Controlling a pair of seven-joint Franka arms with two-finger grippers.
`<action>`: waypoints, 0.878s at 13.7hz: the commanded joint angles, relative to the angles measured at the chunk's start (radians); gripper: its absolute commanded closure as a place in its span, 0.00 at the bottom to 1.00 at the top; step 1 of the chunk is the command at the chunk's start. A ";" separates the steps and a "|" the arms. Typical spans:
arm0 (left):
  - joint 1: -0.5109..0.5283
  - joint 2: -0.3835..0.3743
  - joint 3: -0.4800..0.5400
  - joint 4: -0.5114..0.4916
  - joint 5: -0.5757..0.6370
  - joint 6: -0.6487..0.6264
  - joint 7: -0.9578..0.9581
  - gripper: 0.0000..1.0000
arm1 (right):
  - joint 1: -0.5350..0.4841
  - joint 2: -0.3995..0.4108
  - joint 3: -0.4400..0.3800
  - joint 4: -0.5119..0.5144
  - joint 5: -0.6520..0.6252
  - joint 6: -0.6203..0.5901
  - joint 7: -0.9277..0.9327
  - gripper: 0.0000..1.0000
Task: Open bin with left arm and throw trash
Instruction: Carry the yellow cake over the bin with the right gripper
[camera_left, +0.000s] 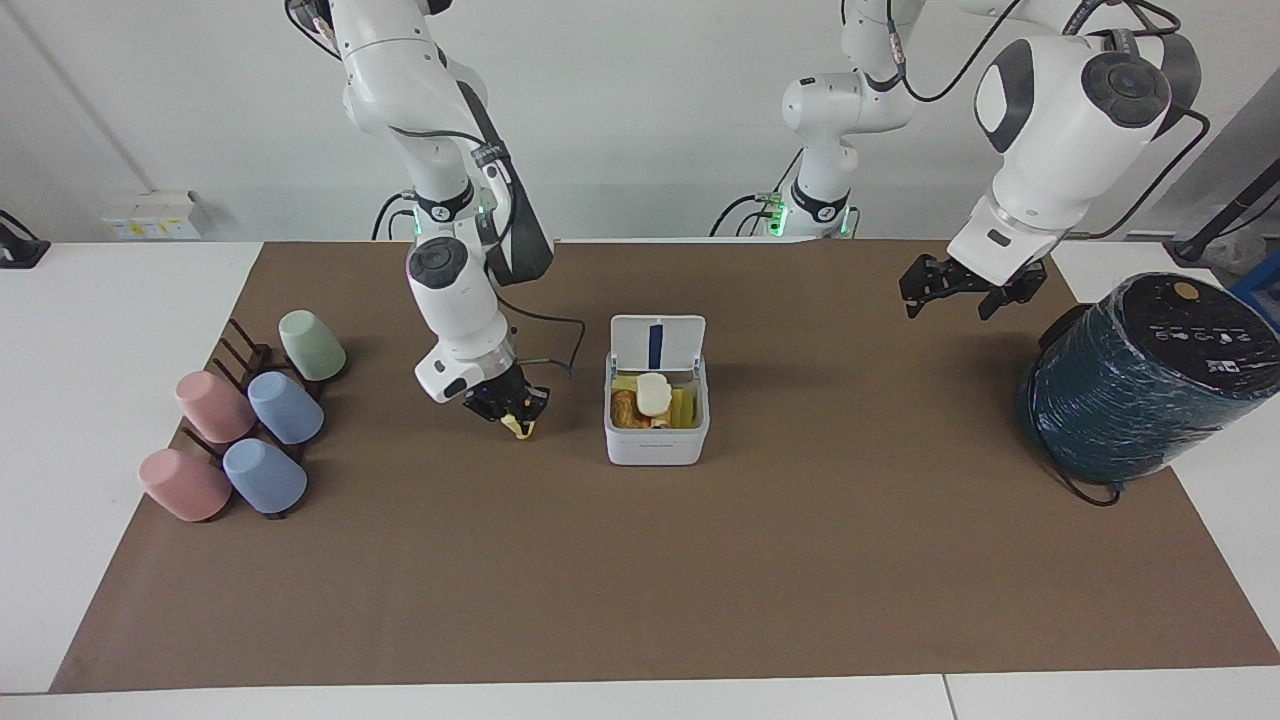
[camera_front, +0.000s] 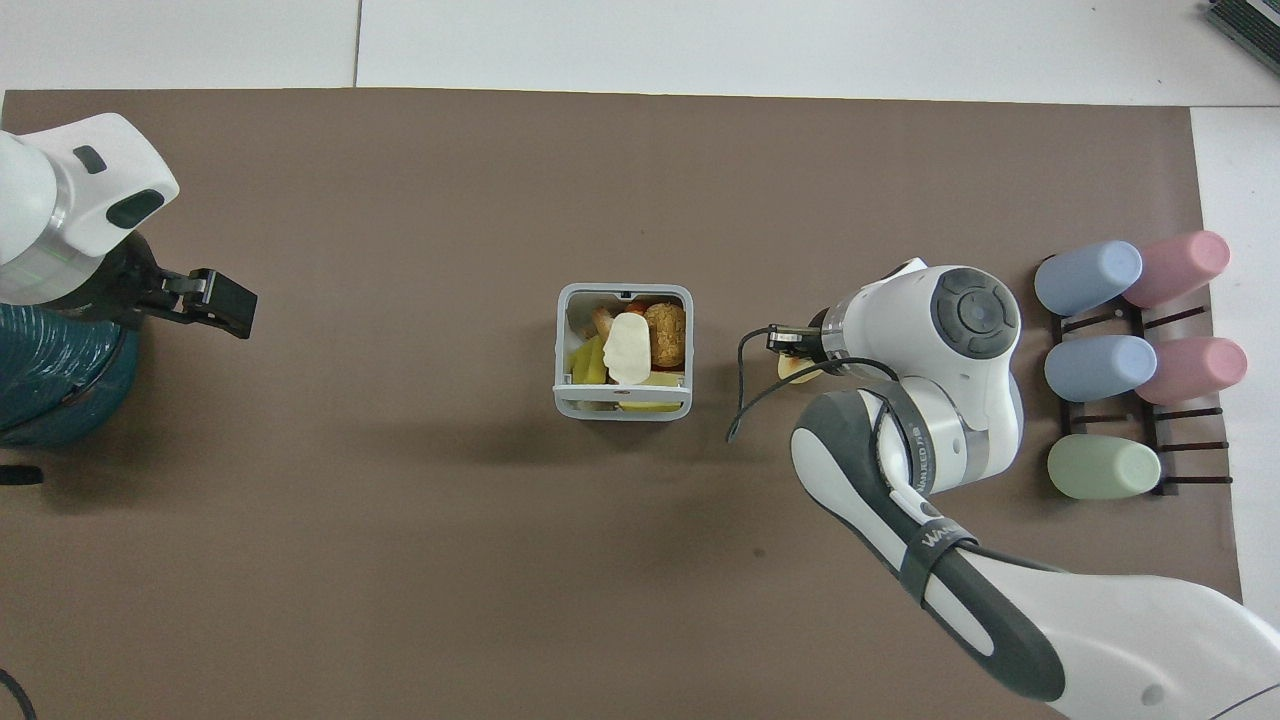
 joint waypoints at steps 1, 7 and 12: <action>0.002 -0.033 0.001 -0.021 0.011 0.016 0.011 0.00 | -0.010 -0.038 0.007 0.062 0.011 -0.052 0.024 1.00; 0.007 -0.059 0.005 0.012 0.011 -0.038 0.013 0.00 | 0.052 -0.006 0.021 0.275 0.269 -0.087 0.043 1.00; 0.013 -0.073 0.015 -0.001 0.011 -0.024 0.013 0.00 | 0.152 0.005 0.021 0.280 0.361 -0.032 0.124 1.00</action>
